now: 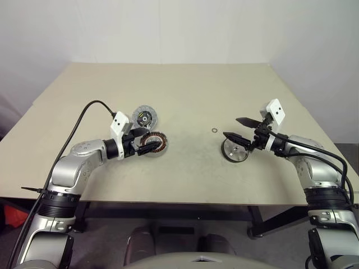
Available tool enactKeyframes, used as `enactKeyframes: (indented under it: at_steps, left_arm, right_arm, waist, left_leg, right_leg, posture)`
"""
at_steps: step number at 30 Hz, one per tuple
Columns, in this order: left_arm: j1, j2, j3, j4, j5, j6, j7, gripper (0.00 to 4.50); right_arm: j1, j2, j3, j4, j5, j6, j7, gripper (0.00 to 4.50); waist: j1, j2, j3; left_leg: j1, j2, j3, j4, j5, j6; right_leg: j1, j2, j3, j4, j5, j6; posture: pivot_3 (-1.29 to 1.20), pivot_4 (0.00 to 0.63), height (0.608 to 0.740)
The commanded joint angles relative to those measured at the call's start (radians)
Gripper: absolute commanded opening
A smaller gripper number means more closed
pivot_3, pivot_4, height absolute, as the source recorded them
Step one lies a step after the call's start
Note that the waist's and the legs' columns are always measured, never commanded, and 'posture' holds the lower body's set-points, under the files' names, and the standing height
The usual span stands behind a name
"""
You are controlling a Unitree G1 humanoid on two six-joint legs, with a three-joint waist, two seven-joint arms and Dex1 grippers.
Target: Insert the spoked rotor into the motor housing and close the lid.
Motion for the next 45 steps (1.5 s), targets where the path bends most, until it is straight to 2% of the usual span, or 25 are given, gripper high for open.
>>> enactKeyframes:
  at_steps: [1, 15, 19, 23, 25, 27, 34, 40, 45]
  left_arm:
    - [-0.022, 0.005, 0.017, -0.024, -0.003, -0.014, -0.003, 4.5]
    - [-0.016, 0.018, 0.014, -0.03, 0.006, -0.017, -0.009, 4.5]
    - [-0.081, 0.201, -0.095, 0.029, 0.233, -0.183, -0.08, 4.5]
    - [-0.244, 0.327, -0.153, 0.121, 0.336, -0.344, -0.224, 4.5]
    - [-0.309, 0.354, -0.182, 0.17, 0.377, -0.416, -0.285, 4.5]
    - [-0.392, 0.355, -0.228, 0.234, 0.421, -0.507, -0.359, 4.5]
    - [-0.612, 0.292, -0.409, 0.453, 0.594, -0.776, -0.57, 4.5]
    - [-0.735, 0.228, -0.515, 0.634, 0.759, -0.968, -0.586, 4.5]
    - [-0.775, 0.184, -0.59, 0.667, 0.869, -1.092, -0.601, 4.5]
  right_arm:
    - [-0.031, -0.018, -0.005, -0.006, -0.004, -0.015, 0.004, 4.49]
    - [-0.035, -0.012, 0.0, 0.018, -0.027, -0.035, 0.002, 4.49]
    - [-0.047, -0.012, 0.003, 0.034, -0.033, -0.042, 0.005, 4.49]
    - [-0.066, -0.007, 0.014, 0.04, -0.036, -0.045, 0.01, 4.49]
    - [-0.074, -0.006, 0.017, 0.043, -0.035, -0.046, 0.011, 4.49]
    - [-0.085, -0.006, 0.022, 0.049, -0.035, -0.047, 0.013, 4.49]
    - [-0.122, -0.014, 0.034, 0.054, -0.037, -0.034, 0.025, 4.49]
    - [-0.139, -0.059, 0.028, 0.044, -0.036, -0.017, 0.058, 4.49]
    - [-0.173, -0.094, 0.028, 0.047, -0.037, 0.001, 0.081, 4.49]
  waist:
    - [0.0, 0.0, 0.0]
    - [0.0, 0.0, 0.0]
    - [-0.002, 0.0, 0.0]
    - [0.003, 0.0, 0.0]
    - [0.004, 0.0, 0.0]
    - [0.006, 0.0, 0.0]
    - [0.007, 0.0, 0.0]
    - [0.008, 0.0, 0.0]
    - [0.014, 0.0, 0.0]
  left_leg:
    - [0.0, 0.0, 0.0, 0.0, 0.0, 0.0]
    - [0.0, 0.0, 0.0, 0.0, 0.0, 0.0]
    - [0.0, 0.001, 0.0, 0.0, 0.0, 0.0]
    - [0.0, 0.001, -0.001, 0.0, 0.0, 0.0]
    - [0.0, 0.0, -0.001, 0.0, 0.0, 0.0]
    - [0.0, -0.001, 0.0, 0.0, 0.0, 0.0]
    - [-0.001, -0.001, 0.0, 0.0, 0.0, 0.0]
    - [-0.003, 0.0, 0.001, 0.0, 0.0, -0.001]
    - [-0.003, -0.001, 0.001, 0.0, 0.0, -0.001]
  right_leg:
    - [0.0, 0.0, 0.0, 0.0, 0.0, 0.0]
    - [0.0, 0.0, 0.0, 0.0, 0.0, 0.0]
    - [-0.001, 0.001, 0.0, 0.0, 0.0, 0.0]
    - [-0.001, 0.002, 0.0, 0.0, -0.003, 0.006]
    - [0.0, 0.0, 0.0, 0.0, -0.003, 0.006]
    - [0.001, -0.001, 0.001, 0.0, 0.0, 0.001]
    - [-0.001, -0.001, 0.0, 0.002, 0.001, -0.001]
    - [-0.004, -0.001, 0.0, 0.003, 0.001, -0.001]
    - [-0.004, -0.002, 0.0, 0.003, 0.001, -0.001]
  posture:
    - [0.0, 0.0, 0.74]
    - [0.0, 0.0, 0.74]
    - [0.0, 0.0, 0.74]
    - [0.0, 0.0, 0.74]
    - [0.0, 0.0, 0.74]
    - [0.0, 0.0, 0.74]
    - [0.0, 0.0, 0.74]
    - [0.0, 0.0, 0.74]
    - [0.0, 0.0, 0.74]
